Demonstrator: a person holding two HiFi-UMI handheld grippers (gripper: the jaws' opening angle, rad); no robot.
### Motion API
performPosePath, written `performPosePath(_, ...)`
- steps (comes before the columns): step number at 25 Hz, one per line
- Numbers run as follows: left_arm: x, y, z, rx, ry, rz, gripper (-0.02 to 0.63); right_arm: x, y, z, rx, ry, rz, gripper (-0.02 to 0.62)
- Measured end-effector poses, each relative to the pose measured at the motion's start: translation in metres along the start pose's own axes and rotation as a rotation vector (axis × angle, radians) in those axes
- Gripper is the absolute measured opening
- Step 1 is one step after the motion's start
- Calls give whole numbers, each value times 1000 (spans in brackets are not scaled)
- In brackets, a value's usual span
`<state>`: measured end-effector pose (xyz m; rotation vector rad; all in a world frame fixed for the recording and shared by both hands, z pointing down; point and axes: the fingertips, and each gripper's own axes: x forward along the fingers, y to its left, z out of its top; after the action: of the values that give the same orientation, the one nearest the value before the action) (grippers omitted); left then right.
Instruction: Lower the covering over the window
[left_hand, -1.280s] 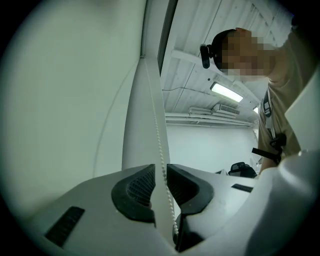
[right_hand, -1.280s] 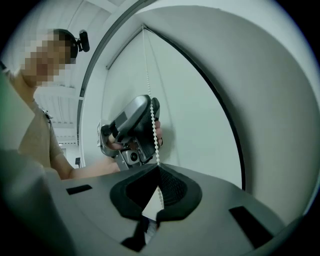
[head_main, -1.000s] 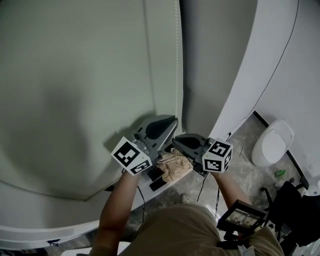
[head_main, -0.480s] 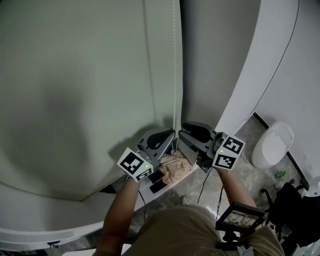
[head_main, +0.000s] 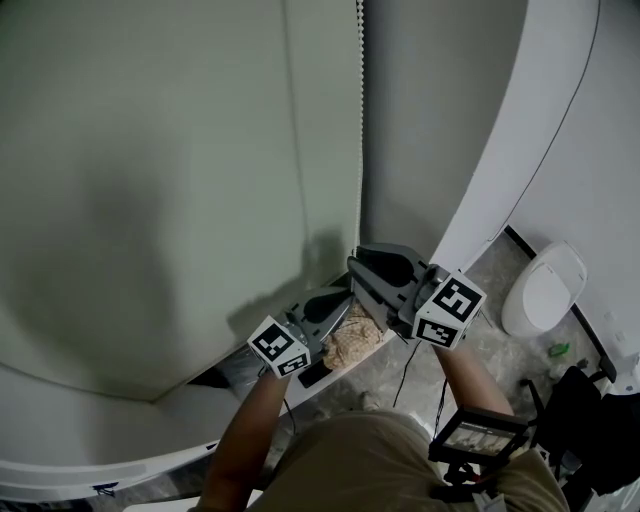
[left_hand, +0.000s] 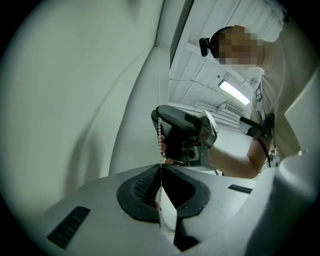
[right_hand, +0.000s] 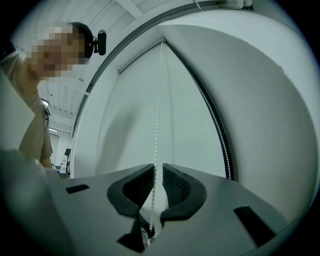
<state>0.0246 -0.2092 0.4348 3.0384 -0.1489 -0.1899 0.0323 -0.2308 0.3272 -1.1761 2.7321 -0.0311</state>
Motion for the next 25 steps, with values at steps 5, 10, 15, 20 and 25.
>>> performPosePath(5, 2, -14, 3, 41, 13, -45, 23, 1, -2, -3, 70, 21, -2, 8)
performPosePath(10, -4, -10, 56, 50, -136, -74, 170, -2, -7, -4, 150, -7, 12, 7)
performPosePath(15, 4, 7, 130, 111, -213, -29, 176, 8, 4, -36, 157, 76, 48, 7)
performPosePath(20, 25, 17, 133, 166, -105, -1, 48, 8, 6, -82, 221, 155, 42, 7)
performPosePath(25, 19, 20, 127, 126, -166, 22, 17, 1, 3, -87, 181, 158, 25, 8)
